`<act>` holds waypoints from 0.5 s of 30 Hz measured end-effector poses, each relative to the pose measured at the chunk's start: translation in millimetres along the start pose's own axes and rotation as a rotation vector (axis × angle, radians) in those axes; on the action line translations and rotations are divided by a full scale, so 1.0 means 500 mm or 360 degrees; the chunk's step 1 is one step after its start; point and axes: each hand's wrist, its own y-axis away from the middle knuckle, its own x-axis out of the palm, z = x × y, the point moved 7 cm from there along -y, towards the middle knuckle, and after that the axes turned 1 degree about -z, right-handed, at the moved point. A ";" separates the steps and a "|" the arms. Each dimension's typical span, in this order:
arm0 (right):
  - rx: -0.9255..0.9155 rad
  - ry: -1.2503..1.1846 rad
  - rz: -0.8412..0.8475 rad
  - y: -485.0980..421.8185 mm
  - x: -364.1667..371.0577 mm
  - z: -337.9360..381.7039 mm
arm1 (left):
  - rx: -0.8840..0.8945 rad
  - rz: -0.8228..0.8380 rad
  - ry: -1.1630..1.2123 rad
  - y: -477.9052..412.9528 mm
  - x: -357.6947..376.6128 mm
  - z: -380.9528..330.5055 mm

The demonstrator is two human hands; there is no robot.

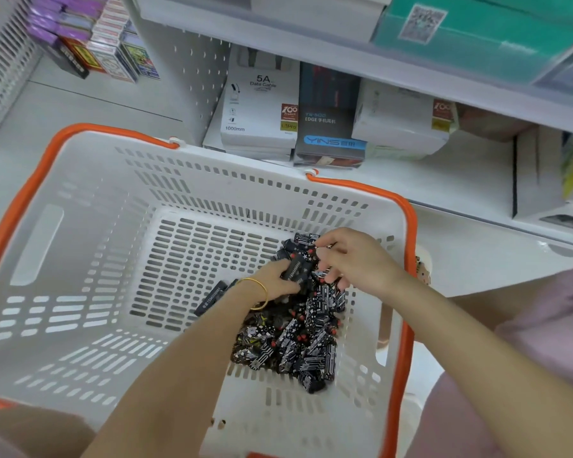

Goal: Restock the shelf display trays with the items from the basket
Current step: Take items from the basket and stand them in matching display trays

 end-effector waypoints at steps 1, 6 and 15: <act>-0.0003 -0.0004 -0.0005 0.001 -0.004 0.002 | -0.0023 0.0006 0.0170 0.012 -0.012 -0.011; -0.0031 -0.0104 -0.0104 0.017 -0.040 0.032 | -0.0018 0.0011 0.0875 0.094 -0.073 -0.096; -0.0240 -0.0737 -0.0215 0.129 -0.112 0.126 | 0.0334 0.0093 0.0972 0.283 -0.121 -0.341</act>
